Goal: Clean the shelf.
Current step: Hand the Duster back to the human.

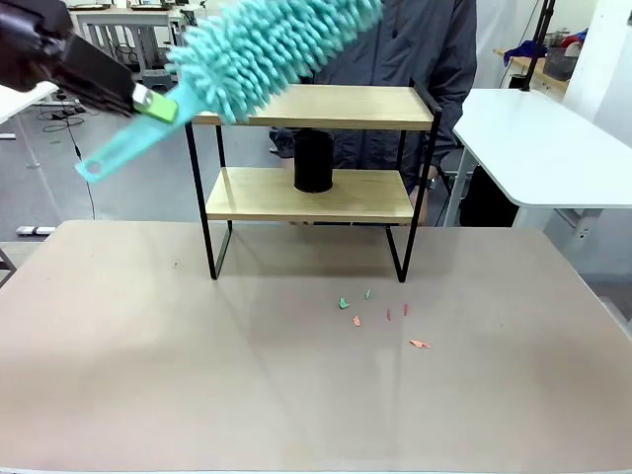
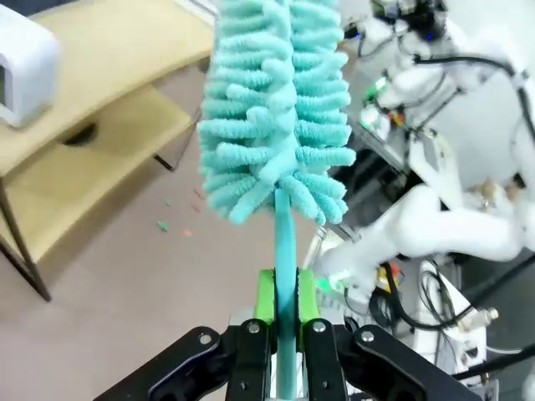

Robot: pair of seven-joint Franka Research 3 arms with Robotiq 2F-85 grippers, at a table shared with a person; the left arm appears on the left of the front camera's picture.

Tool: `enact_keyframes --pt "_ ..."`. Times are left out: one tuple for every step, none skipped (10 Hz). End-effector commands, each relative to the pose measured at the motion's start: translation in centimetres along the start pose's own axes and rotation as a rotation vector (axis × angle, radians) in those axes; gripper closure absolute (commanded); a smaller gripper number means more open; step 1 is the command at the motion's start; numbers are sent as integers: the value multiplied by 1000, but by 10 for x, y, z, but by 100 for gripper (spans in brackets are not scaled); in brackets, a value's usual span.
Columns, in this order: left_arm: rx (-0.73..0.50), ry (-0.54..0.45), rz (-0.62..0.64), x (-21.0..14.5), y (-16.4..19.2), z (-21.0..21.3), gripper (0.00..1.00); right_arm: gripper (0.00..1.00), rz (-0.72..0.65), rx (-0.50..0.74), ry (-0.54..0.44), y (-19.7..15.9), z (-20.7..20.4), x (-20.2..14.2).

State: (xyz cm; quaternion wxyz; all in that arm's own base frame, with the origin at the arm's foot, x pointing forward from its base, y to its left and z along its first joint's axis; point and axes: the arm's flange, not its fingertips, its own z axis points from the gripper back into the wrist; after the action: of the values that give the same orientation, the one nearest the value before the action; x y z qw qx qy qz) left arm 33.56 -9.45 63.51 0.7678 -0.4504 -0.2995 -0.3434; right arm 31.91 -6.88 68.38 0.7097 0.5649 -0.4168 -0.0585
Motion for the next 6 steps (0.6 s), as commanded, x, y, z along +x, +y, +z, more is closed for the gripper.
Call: enact_keyframes --pt "-43 53 1 -6 5 -19 88 0 -8 4 23 -3 -8 -6" --pt "-151 203 -28 -5 6 -41 88 0 -10 63 69 -5 -27 0" --pt "-264 304 -49 -3 3 -50 88 0 -19 122 124 -2 -44 7" --pt "-261 401 -63 0 2 -58 88 0 -31 131 187 2 -66 9" --pt "-305 438 -67 1 -3 -66 88 0 -39 133 282 1 -85 4" --pt "-320 468 -85 2 -8 -76 88 0 -58 138 353 -4 -105 -6"
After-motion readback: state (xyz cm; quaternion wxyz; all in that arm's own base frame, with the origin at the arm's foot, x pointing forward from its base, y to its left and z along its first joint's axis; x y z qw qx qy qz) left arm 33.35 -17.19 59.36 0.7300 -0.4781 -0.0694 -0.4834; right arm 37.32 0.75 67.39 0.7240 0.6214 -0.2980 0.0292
